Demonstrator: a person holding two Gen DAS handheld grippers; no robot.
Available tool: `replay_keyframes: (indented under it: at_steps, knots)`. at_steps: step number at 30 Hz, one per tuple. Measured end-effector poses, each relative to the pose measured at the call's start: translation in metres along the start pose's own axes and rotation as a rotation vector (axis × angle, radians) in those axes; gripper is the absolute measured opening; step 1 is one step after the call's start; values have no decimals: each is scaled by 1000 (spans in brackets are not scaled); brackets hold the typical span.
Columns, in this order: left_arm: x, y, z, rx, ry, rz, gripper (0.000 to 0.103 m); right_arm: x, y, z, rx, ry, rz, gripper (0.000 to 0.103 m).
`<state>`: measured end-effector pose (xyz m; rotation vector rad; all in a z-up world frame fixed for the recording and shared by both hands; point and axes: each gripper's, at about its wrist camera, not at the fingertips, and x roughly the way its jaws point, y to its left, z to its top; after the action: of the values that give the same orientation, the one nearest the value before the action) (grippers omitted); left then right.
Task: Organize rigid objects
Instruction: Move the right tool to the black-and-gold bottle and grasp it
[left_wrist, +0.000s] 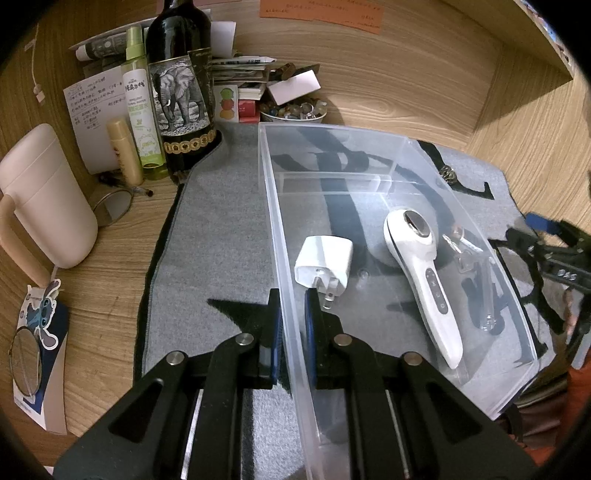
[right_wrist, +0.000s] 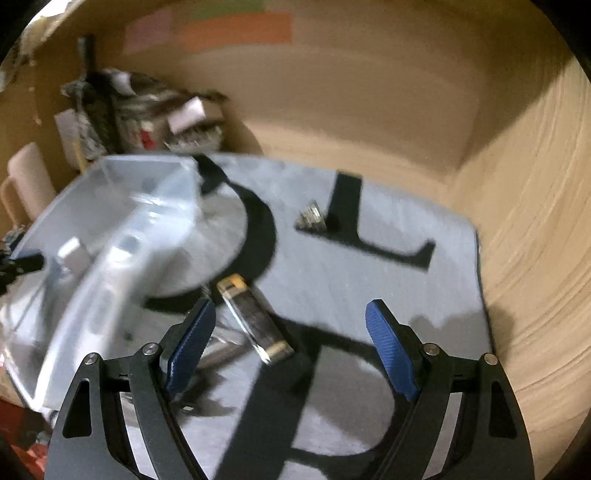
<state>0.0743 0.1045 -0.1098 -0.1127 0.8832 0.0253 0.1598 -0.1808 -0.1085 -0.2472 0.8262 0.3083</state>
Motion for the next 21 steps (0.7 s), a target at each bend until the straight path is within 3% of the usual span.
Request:
replay_keyframes:
  at_steps: [9,15,21]
  knots:
    - [0,1,-2,-4,0,4,10,31,-9,-24,-10,125,26,81]
    - [0,0,-3,-8,-1,6,10,39,-7,-16,-16,122,68,81]
    - [-1,0,-3,-10,0,7,10,50,6,-4,-58,124,102,71]
